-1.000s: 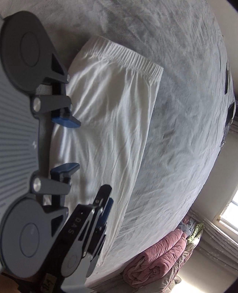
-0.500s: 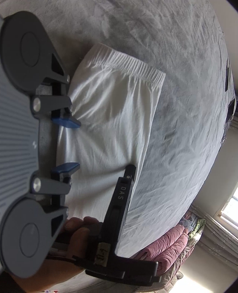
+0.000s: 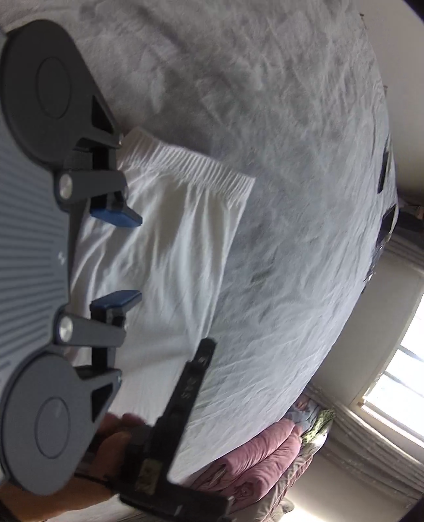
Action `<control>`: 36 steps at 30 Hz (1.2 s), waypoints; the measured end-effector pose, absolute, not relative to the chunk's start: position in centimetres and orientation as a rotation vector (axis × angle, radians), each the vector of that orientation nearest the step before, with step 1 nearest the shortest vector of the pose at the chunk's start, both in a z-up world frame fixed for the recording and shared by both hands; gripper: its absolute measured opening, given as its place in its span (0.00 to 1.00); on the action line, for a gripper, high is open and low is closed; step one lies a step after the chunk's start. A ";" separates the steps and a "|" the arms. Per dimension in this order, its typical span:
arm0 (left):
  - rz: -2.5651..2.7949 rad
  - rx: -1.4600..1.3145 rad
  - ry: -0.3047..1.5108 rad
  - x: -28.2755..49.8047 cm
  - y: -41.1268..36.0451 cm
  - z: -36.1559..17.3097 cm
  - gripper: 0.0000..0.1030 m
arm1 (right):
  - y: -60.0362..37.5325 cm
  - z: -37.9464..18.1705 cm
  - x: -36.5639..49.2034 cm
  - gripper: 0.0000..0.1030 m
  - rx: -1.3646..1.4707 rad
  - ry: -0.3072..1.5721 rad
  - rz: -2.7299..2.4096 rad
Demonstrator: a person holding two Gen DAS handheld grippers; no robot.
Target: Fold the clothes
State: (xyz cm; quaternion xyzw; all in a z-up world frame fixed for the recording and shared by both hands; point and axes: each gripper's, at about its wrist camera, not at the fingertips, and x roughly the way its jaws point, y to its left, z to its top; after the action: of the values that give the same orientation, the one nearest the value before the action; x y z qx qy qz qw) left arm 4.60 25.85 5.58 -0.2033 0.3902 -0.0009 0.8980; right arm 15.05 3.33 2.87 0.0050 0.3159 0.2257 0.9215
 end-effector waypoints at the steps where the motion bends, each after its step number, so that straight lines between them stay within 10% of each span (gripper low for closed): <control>1: 0.013 -0.438 0.806 4.7 26.3 5.5 0.42 | 2.7 2.9 14.5 0.30 0.028 0.649 0.466; 36: -0.024 -0.085 0.810 5.7 13.2 5.7 0.42 | -14.6 0.8 9.0 0.36 -0.013 0.623 0.378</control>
State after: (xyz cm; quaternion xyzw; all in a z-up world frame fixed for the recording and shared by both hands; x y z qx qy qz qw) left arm 5.74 13.19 5.66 -0.0415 0.3938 -0.0119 0.9182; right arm 8.97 -14.56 0.82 -0.0063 0.3045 0.1850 0.9344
